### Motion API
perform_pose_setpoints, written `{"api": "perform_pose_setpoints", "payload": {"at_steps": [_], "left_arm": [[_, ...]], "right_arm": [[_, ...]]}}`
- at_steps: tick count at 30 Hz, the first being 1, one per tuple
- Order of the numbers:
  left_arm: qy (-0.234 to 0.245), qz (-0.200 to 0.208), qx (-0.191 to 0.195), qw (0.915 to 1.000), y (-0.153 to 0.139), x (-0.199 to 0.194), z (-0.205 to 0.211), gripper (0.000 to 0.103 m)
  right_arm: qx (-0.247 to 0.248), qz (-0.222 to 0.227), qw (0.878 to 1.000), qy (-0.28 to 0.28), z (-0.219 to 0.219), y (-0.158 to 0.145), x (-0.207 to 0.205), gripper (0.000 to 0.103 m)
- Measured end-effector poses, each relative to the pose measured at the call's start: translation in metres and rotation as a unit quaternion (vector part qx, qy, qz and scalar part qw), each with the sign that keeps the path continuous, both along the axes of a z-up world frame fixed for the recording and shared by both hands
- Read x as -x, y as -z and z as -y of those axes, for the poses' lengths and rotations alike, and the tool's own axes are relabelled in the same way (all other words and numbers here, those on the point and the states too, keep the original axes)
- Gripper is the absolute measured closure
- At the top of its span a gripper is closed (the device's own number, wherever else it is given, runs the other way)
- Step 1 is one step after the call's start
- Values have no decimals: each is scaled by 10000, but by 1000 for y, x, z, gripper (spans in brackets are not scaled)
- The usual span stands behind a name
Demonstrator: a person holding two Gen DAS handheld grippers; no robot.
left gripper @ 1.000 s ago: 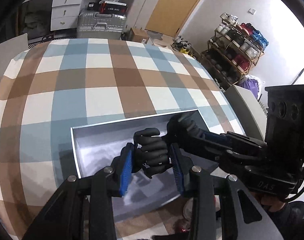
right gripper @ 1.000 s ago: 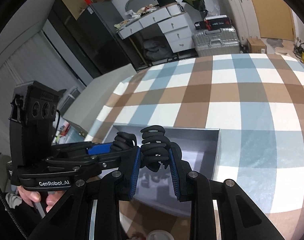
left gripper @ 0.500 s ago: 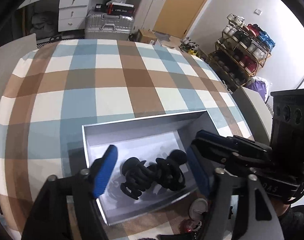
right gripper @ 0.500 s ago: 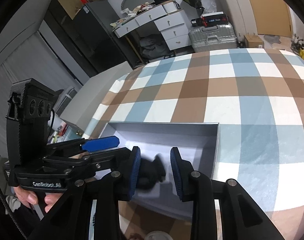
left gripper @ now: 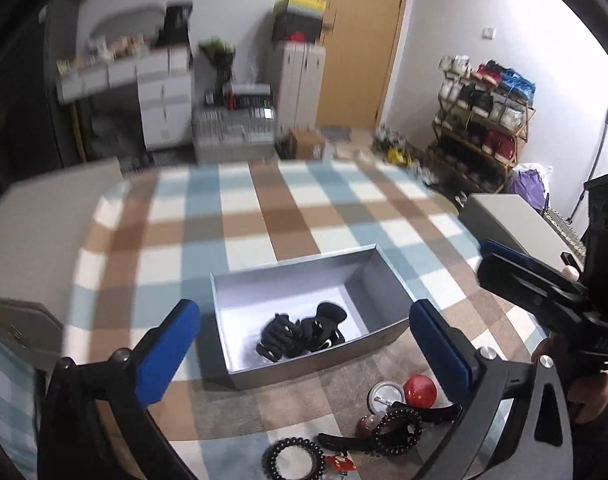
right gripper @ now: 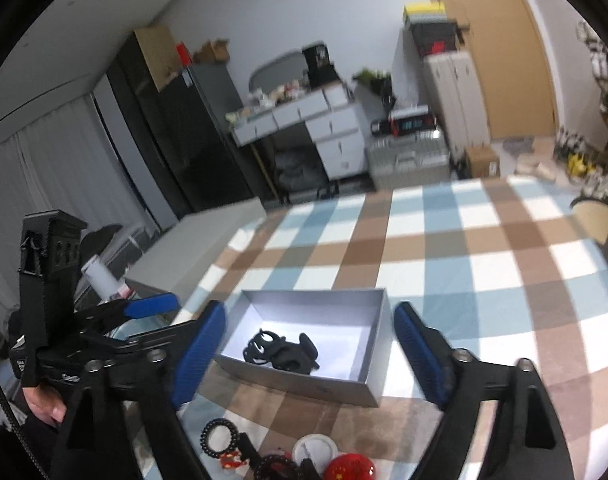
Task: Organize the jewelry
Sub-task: 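Withdraw the right gripper from the box back toward the jewelry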
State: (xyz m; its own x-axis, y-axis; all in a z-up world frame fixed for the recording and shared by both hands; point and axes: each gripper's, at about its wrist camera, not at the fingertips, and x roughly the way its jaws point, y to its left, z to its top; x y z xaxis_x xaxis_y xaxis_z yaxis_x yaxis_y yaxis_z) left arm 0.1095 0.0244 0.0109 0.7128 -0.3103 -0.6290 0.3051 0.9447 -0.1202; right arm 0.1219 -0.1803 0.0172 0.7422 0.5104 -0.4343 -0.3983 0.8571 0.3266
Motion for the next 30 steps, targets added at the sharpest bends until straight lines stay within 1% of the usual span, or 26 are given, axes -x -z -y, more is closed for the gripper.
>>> {"api": "perform_pose_setpoints", "payload": {"at_steps": [4,7,9,12,15,18,21,24,26,28,30], "left_arm": [[-72,409,-112,9991,-9,20,2,1],[-144,648,-114,9977,-12,36,1,1],[-208,712,-96,9972,-11,43,0,1],[-370,828,11,9959,-9,55,-5,1],[-480,950,-24,9943,-6,67,-6,1],[-579,902,-47,9942,3,78,-6,1],[-670,791,8,9946,14,82,-9,1],[-849,661,17,9942,30,89,-13,1],[-948,480,30,9943,42,89,-17,1],[-1035,344,-45,9940,51,93,-19,1],[-1026,228,-165,9943,60,94,-20,1]], "right_arm": [[-78,472,9988,61,6,-13,31,0],[-47,724,9972,177,9,-19,51,0],[38,839,9959,323,10,-23,64,0],[115,998,9944,338,10,-30,87,0],[184,1138,9926,390,10,-30,104,0],[337,1190,9908,558,9,-23,119,0],[322,992,9935,460,9,-11,122,0],[283,742,9961,381,9,8,126,0],[339,655,9965,398,8,17,129,0],[479,616,9958,476,6,26,133,0],[577,611,9953,476,3,33,136,0]]}}
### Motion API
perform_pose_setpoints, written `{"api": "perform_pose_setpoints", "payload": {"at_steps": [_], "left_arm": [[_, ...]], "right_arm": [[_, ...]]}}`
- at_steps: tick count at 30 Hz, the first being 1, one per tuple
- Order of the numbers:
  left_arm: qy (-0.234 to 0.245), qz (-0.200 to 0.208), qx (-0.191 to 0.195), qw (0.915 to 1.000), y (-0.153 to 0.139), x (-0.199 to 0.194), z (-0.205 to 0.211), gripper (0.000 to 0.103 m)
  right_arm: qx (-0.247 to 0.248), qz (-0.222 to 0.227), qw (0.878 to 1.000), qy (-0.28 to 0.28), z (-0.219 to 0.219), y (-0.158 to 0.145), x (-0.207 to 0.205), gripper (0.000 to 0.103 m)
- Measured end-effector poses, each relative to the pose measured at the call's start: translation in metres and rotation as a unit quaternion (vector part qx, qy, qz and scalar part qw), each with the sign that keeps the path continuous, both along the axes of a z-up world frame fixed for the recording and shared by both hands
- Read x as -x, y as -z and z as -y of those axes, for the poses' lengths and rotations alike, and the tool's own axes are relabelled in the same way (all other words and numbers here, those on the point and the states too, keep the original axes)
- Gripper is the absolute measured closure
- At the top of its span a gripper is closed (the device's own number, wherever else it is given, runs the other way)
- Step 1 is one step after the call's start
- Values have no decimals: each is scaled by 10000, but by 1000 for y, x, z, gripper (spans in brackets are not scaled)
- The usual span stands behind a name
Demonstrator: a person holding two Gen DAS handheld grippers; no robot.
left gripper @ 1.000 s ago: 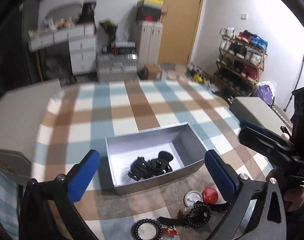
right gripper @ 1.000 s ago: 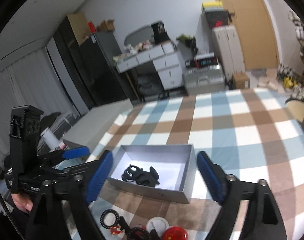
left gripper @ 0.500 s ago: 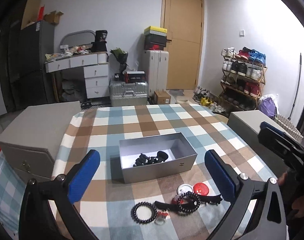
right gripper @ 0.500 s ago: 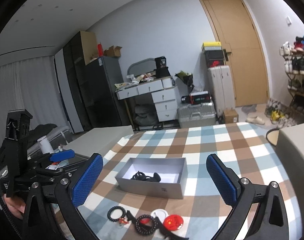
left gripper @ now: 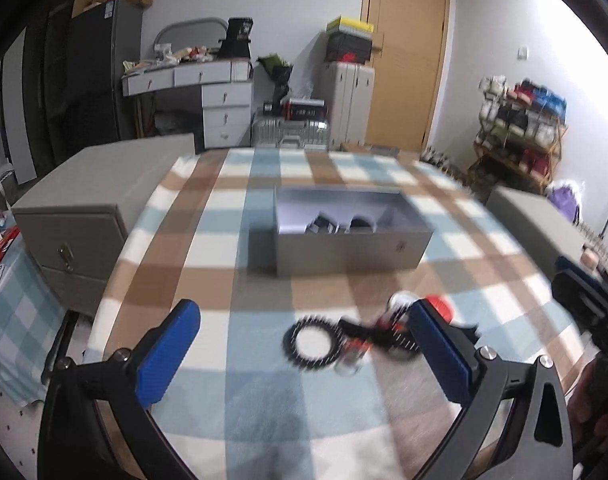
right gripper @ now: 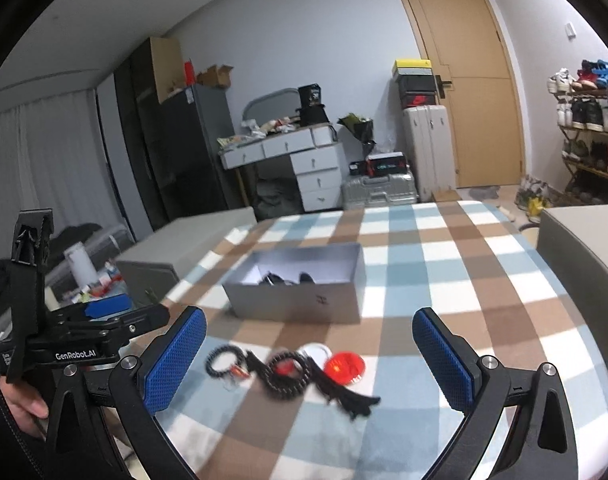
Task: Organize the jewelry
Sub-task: 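Withdraw the right gripper from the box back toward the jewelry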
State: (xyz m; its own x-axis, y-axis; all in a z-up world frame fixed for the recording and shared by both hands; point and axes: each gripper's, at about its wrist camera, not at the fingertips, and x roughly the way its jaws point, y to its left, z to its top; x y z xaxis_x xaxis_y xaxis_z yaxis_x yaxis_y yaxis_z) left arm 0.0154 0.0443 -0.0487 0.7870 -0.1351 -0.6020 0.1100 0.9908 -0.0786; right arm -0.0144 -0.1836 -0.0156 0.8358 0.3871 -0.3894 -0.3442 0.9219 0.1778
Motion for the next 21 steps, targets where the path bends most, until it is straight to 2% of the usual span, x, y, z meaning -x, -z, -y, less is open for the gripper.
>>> {"api": "perform_pose_setpoints", "payload": {"at_steps": [4,7,16,17,21], "left_arm": [[84,-141,143,9998,13,7,-5,1],[92,-241,137,9996,22,6,-7,1],[14,-461,288,9985,33,8,-23,1],[20,-467,291,9985,34,8,-25,1],[28,-516,258,9983,39,4,-29,1]], "right_arm": [[185,-194,9996,-57,-4,13,-2,0],[349,-509,9978,-223,-12,27,-10,0],[994,-1231,9846,-747,-54,57,-43,4],[1043,-1259,9835,-772,-58,58,-47,6],[1250,-1327,9805,-739,-71,65,-58,6]]}}
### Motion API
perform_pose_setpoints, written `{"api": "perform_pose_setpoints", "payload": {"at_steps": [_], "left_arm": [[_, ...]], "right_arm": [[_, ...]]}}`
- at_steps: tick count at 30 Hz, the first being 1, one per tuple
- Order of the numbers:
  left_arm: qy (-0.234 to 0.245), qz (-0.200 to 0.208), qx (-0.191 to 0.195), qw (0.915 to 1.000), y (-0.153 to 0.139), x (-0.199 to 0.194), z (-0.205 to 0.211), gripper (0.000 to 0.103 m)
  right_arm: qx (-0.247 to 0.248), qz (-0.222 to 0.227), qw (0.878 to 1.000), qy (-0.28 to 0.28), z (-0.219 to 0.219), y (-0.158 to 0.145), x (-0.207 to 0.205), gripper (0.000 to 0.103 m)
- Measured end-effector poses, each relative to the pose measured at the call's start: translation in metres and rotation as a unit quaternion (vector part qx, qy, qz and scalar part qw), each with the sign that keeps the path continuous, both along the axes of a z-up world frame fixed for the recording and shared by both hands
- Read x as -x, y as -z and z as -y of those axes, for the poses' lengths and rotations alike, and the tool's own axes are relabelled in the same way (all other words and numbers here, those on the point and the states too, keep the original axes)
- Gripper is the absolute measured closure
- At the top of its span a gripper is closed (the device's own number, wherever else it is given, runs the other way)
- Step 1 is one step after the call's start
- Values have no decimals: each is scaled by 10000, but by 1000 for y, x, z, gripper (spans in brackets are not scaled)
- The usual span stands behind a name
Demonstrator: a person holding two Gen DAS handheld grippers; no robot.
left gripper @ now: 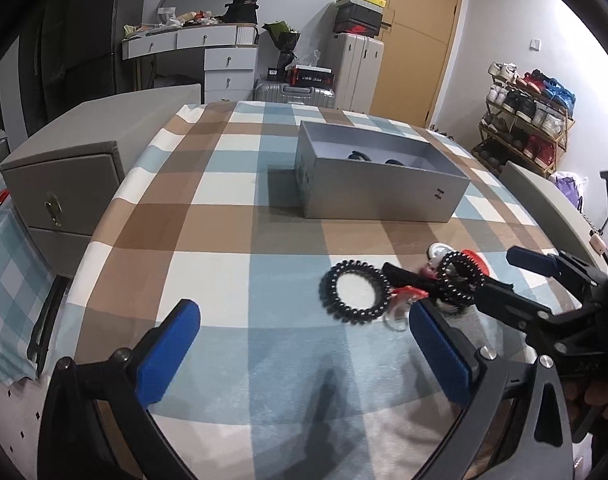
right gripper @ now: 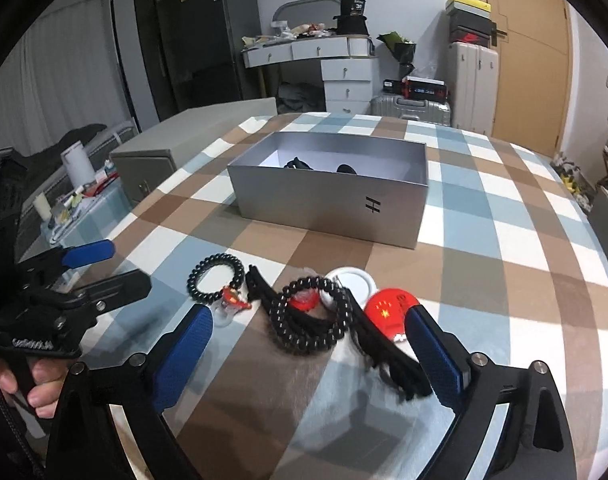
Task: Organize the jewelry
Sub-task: 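Withdraw the right gripper from the box back toward the jewelry, then grasp the black coiled bracelet with the right gripper and lift it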
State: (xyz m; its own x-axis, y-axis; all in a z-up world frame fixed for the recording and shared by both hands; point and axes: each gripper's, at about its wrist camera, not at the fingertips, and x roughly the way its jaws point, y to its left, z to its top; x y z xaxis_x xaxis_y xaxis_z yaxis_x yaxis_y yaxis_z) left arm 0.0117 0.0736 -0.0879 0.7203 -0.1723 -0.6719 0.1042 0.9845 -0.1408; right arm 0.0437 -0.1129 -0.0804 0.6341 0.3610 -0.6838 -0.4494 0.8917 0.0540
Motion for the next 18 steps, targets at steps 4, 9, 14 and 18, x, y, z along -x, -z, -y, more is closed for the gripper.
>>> {"api": "perform_pose_setpoints", "payload": {"at_steps": [4,9,14,18], "left_arm": [[-10,-106,109,9999,5,-2,-2,1],[40,-107,90,9999,4,-2,-1,1],[68,-119,96,9999,4,-4,-1,1],[41,-150,103,9998,5,-4,-2,1]], "right_arm": [[316,-193,9993,80,-9,12,-13,13],[434,-266,9986,128,-12,17,-18,17],[534,-285,9981,136,-13,19,-17,30],[589,-235,9979,154,-13,19,-15,37]]}}
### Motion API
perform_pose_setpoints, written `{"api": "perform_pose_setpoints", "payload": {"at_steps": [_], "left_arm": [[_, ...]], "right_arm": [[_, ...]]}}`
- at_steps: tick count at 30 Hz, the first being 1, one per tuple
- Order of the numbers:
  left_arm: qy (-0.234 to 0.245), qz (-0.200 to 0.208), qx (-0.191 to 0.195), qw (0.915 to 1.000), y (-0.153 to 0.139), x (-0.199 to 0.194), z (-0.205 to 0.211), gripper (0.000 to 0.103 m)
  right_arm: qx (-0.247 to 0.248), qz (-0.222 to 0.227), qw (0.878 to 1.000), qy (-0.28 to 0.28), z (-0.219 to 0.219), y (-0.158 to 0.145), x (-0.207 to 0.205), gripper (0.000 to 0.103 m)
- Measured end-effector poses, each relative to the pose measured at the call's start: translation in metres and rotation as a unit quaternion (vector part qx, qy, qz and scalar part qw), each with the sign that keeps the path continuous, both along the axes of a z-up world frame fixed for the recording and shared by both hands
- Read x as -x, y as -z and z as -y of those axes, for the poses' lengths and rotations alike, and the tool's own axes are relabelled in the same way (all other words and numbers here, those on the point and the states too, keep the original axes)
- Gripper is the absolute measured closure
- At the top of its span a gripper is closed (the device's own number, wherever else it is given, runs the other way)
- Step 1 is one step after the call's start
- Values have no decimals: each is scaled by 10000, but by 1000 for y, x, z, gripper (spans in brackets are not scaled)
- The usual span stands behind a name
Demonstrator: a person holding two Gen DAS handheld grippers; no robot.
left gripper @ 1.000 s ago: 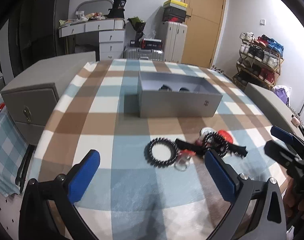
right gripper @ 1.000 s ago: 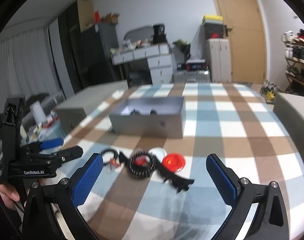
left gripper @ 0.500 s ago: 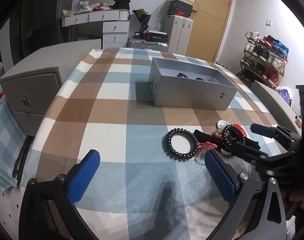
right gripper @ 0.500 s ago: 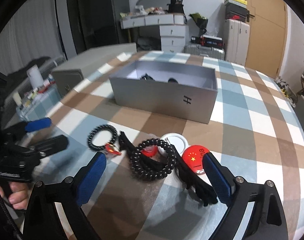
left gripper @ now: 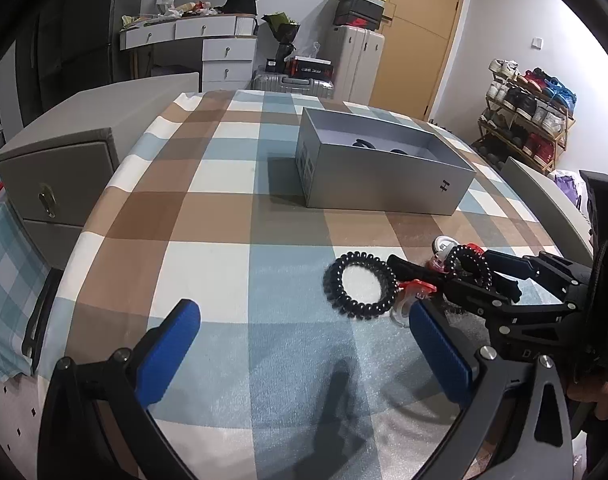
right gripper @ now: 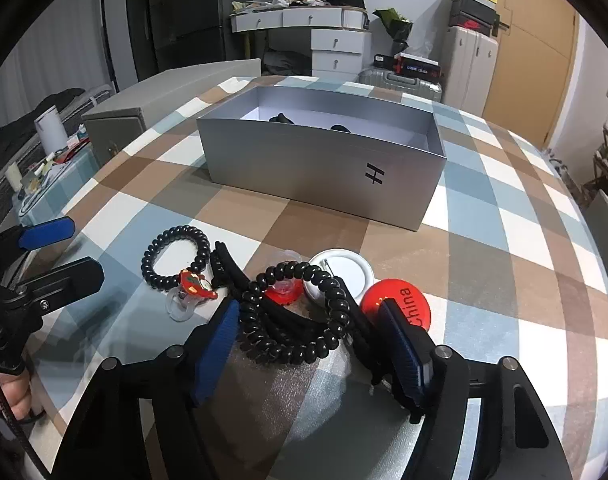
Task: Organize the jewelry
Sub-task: 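Grasp the black coiled bracelet with the right gripper and lift it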
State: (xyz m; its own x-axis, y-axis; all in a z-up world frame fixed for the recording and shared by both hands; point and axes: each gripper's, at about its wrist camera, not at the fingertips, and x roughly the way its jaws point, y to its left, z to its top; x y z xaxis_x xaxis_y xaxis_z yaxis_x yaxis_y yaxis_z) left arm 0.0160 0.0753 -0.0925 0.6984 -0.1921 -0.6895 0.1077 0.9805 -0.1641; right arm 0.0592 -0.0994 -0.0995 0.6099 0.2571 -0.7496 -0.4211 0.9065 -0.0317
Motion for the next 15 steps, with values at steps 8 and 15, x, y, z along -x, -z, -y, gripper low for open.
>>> {"api": "perform_pose_setpoints", "payload": {"at_steps": [8,15], "left_arm": [[14,-40,-50,10000,-1,0,2,1],[238,-15,-162,9996,-6,-2,12,1]], "right_arm": [[-303,13,9995,-14,9,-6,4,48],[-731,-135,9972,76,25,-9,4,55]]}}
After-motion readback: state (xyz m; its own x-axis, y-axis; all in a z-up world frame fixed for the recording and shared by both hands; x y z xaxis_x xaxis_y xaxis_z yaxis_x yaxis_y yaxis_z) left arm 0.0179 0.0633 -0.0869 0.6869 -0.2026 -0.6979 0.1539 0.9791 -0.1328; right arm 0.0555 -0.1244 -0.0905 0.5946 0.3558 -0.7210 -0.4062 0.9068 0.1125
